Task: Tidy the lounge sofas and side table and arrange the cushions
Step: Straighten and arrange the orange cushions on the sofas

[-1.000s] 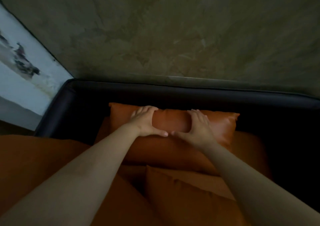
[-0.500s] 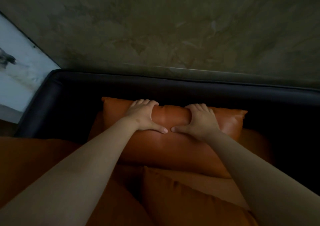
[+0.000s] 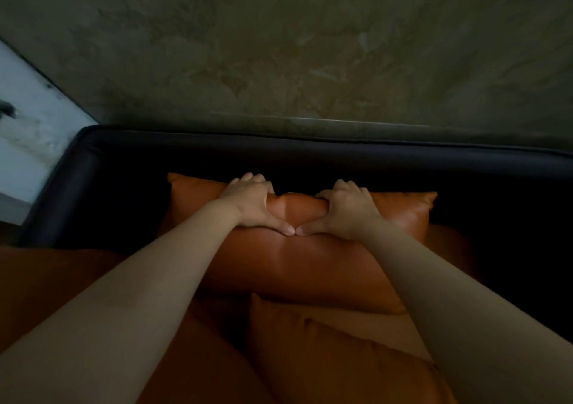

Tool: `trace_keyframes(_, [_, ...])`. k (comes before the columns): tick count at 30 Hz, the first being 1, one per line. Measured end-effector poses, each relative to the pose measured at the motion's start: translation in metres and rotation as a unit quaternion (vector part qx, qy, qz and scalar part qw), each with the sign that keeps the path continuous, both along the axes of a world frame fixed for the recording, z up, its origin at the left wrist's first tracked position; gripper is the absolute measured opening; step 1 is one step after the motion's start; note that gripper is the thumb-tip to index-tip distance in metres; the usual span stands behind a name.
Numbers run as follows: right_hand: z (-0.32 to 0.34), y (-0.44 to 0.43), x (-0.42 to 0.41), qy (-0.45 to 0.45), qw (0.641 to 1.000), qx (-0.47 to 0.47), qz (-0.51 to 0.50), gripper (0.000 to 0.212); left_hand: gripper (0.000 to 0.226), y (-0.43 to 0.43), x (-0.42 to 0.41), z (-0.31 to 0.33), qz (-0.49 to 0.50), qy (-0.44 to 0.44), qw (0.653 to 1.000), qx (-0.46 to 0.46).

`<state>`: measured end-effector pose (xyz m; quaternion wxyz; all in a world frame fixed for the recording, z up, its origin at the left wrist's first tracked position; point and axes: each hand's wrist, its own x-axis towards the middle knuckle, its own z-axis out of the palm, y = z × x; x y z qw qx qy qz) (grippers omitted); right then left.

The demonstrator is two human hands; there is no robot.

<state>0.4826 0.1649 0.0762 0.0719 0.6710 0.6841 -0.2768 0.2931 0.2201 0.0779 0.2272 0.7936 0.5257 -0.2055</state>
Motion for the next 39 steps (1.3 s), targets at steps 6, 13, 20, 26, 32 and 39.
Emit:
trace_keyframes(6, [0.004, -0.014, 0.001, 0.01, 1.0, -0.013, 0.004, 0.093, 0.095, -0.011, -0.003, 0.006, 0.035, -0.008, 0.999, -0.025])
trace_keyframes(13, [0.017, -0.03, -0.004, -0.032, 0.999, 0.005, 0.019, 0.1, 0.092, -0.033, -0.008, 0.019, 0.002, -0.023, 0.999, 0.032])
trace_keyframes(20, [0.029, -0.056, -0.003, 0.005, 0.999, 0.041, -0.014, 0.084, 0.045, -0.063, -0.022, 0.015, 0.084, -0.139, 0.971, 0.176])
trace_keyframes(26, [0.034, -0.077, -0.007, 0.021, 0.996, 0.078, -0.047, 0.079, 0.036, -0.065, -0.052, 0.012, 0.222, -0.104, 0.929, 0.277])
trace_keyframes(32, [0.031, -0.087, -0.013, 0.027, 0.99, 0.111, -0.086, 0.064, 0.049, -0.07, -0.079, 0.014, 0.324, -0.075, 0.906, 0.26])
trace_keyframes(39, [0.031, -0.1, -0.02, 0.034, 0.978, 0.147, -0.141, 0.047, 0.048, -0.076, -0.093, 0.031, 0.533, -0.314, 0.769, 0.159])
